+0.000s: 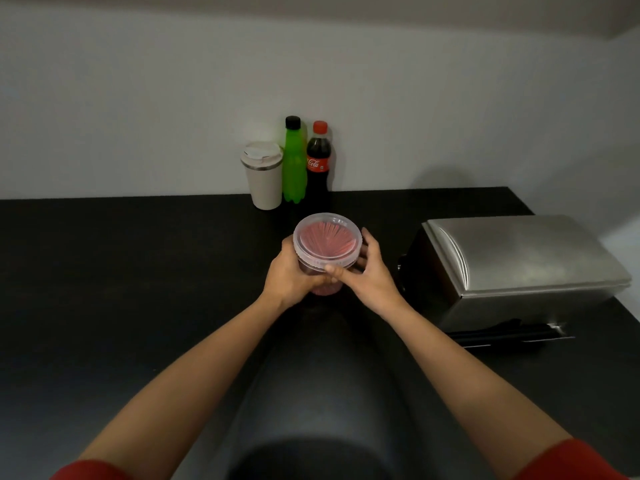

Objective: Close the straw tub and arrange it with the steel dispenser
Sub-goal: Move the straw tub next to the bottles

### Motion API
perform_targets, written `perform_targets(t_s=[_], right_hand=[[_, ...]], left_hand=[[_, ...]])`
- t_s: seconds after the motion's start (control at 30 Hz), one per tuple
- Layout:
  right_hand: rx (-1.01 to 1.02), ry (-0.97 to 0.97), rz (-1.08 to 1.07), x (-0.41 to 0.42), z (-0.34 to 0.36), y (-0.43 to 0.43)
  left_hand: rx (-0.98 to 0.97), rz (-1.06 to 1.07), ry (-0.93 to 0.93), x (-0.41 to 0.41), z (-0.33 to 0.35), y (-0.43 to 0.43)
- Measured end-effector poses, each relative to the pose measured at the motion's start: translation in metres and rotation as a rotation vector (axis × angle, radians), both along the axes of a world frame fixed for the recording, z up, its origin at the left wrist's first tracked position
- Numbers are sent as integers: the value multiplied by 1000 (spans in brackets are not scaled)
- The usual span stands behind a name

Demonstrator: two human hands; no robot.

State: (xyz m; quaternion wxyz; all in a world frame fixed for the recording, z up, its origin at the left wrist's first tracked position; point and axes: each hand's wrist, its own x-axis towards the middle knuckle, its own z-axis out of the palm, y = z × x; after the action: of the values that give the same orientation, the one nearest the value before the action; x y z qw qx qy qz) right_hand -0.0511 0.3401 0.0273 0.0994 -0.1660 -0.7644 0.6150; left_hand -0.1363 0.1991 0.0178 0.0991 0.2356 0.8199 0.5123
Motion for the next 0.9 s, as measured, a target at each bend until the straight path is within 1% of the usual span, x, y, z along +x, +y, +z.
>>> perform_targets(t_s=[0.2, 0.43, 0.5, 0.67, 0.9], right_hand=[[50, 37, -91, -30, -6, 8], [159, 193, -172, -59, -6, 22], [128, 208, -203, -68, -8, 27], [-25, 222, -307, -94, -9, 40], [-103, 252, -366, -120, -7, 61]], left_hand=[[-35, -22, 8, -35, -1, 17], [-12, -46, -146, -68, -3, 45], [1, -65, -168, -76, -5, 54], [33, -115, -149, -93, -9, 76], [30, -115, -140, -117, -9, 109]])
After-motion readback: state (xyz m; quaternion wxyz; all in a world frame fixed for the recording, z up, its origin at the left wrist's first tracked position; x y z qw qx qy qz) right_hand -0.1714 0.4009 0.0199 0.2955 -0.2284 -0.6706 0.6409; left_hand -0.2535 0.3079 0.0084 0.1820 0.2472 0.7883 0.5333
